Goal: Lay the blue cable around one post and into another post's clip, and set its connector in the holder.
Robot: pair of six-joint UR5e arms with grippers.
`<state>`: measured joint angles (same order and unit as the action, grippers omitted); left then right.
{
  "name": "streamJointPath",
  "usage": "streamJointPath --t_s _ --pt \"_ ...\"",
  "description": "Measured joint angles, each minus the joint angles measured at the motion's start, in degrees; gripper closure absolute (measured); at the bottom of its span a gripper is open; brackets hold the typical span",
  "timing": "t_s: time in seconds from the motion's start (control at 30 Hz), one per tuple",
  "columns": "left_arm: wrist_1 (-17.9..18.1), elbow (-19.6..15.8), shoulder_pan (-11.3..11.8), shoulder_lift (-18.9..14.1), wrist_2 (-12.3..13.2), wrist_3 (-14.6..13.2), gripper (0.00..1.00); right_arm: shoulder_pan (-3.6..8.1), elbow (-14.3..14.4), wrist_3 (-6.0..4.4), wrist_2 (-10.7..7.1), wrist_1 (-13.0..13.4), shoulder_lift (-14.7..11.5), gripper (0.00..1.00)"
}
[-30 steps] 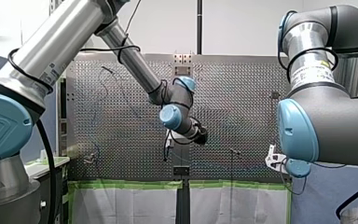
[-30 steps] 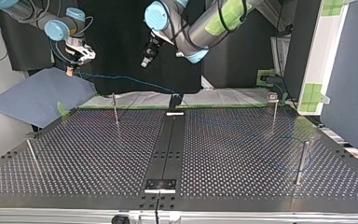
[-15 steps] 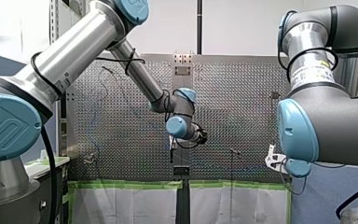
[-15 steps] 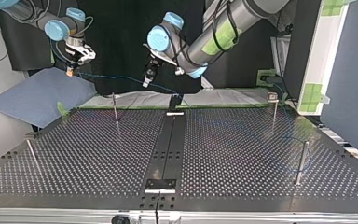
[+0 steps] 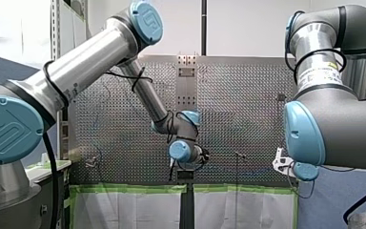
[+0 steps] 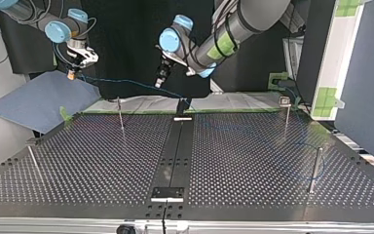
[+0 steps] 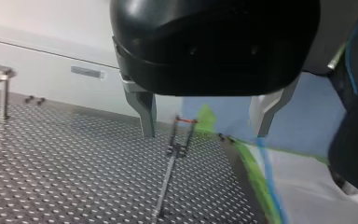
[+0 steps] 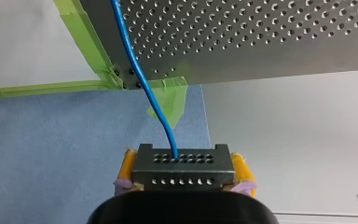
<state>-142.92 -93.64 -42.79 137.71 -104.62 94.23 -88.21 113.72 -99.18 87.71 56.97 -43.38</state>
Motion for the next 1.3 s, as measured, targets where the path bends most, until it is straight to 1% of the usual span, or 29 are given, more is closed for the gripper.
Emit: streamJointPath --t_s 0.1,0.23,0.37,0.57,0.77,1.03,1.13,1.3 --pt "1.74 -0.01 -0.01 1.74 -0.28 -0.30 0.00 0.01 -0.01 0.07 0.01 -0.13 0.00 1.00" --pt "3.74 -0.01 0.10 3.75 -0.42 -0.05 0.00 0.01 -0.02 0.10 0.01 -0.23 0.00 1.00" --pt "5.96 0.11 0.52 6.14 -0.96 0.62 0.00 0.01 -0.02 0.11 -0.06 -0.30 0.00 1.00" --pt "7.65 0.60 1.12 8.63 -1.40 2.19 0.00 0.01 -0.02 0.12 -0.14 -0.34 0.00 1.00" --pt "7.20 2.05 1.81 8.85 -1.48 3.81 0.00 0.01 -0.02 0.19 -0.16 -0.28 0.00 1.00" --pt "5.71 2.64 2.17 6.49 -1.56 3.99 0.00 0.01 -0.02 0.20 -0.19 -0.35 0.00 1.00" --pt "4.96 2.78 2.23 6.03 -1.82 3.46 0.00 0.01 -0.02 0.20 -0.23 -0.37 0.00 1.00" --pt "3.47 2.84 2.25 5.96 -3.83 1.21 0.00 -0.04 -0.02 0.20 -0.19 -0.50 -0.01 1.00"
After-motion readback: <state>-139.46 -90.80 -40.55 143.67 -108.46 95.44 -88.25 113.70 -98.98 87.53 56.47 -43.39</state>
